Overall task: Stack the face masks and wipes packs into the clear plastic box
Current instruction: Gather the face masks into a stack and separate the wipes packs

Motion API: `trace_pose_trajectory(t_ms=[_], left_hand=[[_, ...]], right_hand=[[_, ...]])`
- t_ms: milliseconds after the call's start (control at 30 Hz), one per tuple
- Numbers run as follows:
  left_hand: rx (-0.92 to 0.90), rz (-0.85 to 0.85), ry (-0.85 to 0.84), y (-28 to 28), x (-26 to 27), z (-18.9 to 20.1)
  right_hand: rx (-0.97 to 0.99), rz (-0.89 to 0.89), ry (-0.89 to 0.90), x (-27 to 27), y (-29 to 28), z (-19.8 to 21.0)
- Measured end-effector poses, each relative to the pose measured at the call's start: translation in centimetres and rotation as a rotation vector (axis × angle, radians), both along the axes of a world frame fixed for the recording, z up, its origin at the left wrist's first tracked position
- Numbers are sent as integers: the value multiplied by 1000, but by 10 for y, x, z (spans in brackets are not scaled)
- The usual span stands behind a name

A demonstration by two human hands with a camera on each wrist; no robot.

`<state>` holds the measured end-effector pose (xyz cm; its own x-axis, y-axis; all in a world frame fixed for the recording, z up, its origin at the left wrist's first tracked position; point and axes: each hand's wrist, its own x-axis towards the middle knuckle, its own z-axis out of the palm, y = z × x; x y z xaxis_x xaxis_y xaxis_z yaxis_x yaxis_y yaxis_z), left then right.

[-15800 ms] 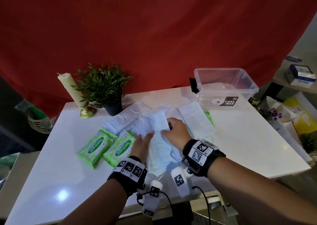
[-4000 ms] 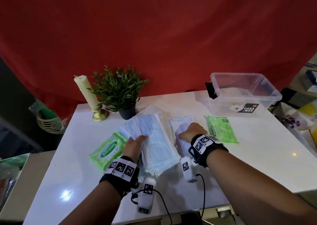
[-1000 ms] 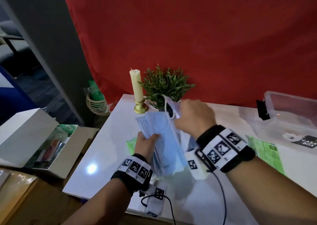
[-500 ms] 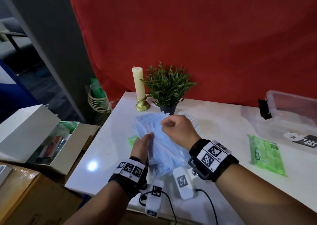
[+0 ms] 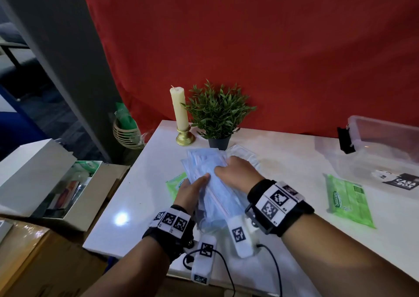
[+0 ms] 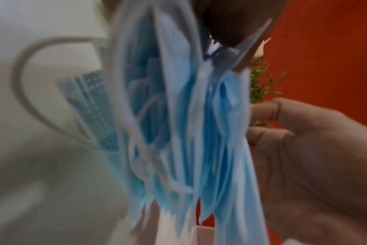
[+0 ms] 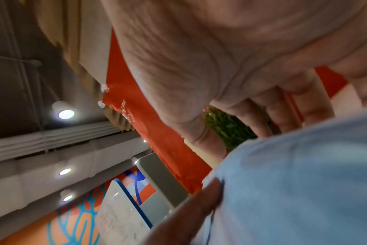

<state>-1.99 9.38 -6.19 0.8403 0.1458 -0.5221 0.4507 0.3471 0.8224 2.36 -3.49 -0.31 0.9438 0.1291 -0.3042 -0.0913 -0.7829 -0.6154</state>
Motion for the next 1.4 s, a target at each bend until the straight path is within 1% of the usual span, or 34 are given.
trace_pose_trajectory(t_ms=[67, 133, 233, 300, 367, 467, 533, 600, 667, 700, 733, 867, 933, 1000, 1067, 1167, 1266, 1333, 1400], left_hand=[[-60, 14, -11, 7, -1, 1], [-122, 0, -18, 10, -5, 2], [-132, 21, -23, 12, -7, 0], [-173, 24, -40, 14, -7, -3], [-206, 2, -26, 15, -7, -1], [-208, -91, 16, 14, -7, 3], [-192, -106, 12, 12, -7, 3], [-145, -71, -3, 14, -4, 1], [-90, -19, 7, 18, -4, 0], [-79, 0, 8, 22, -4, -1], [-74, 15, 12, 26, -5, -1], [-91, 60, 48, 47, -9, -3], [-94, 61, 47, 58, -12, -5], [-107, 50, 45, 67, -16, -6], [-98, 48, 55, 72, -19, -5], [-81, 49, 59, 79, -22, -4], [-70, 50, 60, 86, -24, -3], [-64, 48, 68, 91, -25, -3], [-68, 51, 79, 93, -26, -4]], right_hand=[[-34, 59, 1, 4, -9, 7], [-11, 56, -5, 7, -16, 7], [98, -46, -69, 13, -23, 0], [182, -135, -99, 14, -24, -5], [263, -194, -98, 16, -24, -11], [290, -181, -96, 12, -12, -21], [265, -136, -144, 8, -3, -24], [265, -152, -185, 9, 2, -25], [293, -234, -150, 18, -2, -26], [264, -263, -130, 25, -8, -27], [186, -274, -106, 31, -16, -29], [-208, -268, 32, 50, -46, -43], [-299, -232, 90, 55, -50, -51], [-307, -200, 94, 60, -45, -56], [-304, -161, 61, 63, -35, -56], [-350, -98, 51, 68, -20, -59], [-361, -102, 52, 73, -11, -65], [-306, -122, 85, 78, -7, -67], [-252, -177, 122, 81, -5, -65]])
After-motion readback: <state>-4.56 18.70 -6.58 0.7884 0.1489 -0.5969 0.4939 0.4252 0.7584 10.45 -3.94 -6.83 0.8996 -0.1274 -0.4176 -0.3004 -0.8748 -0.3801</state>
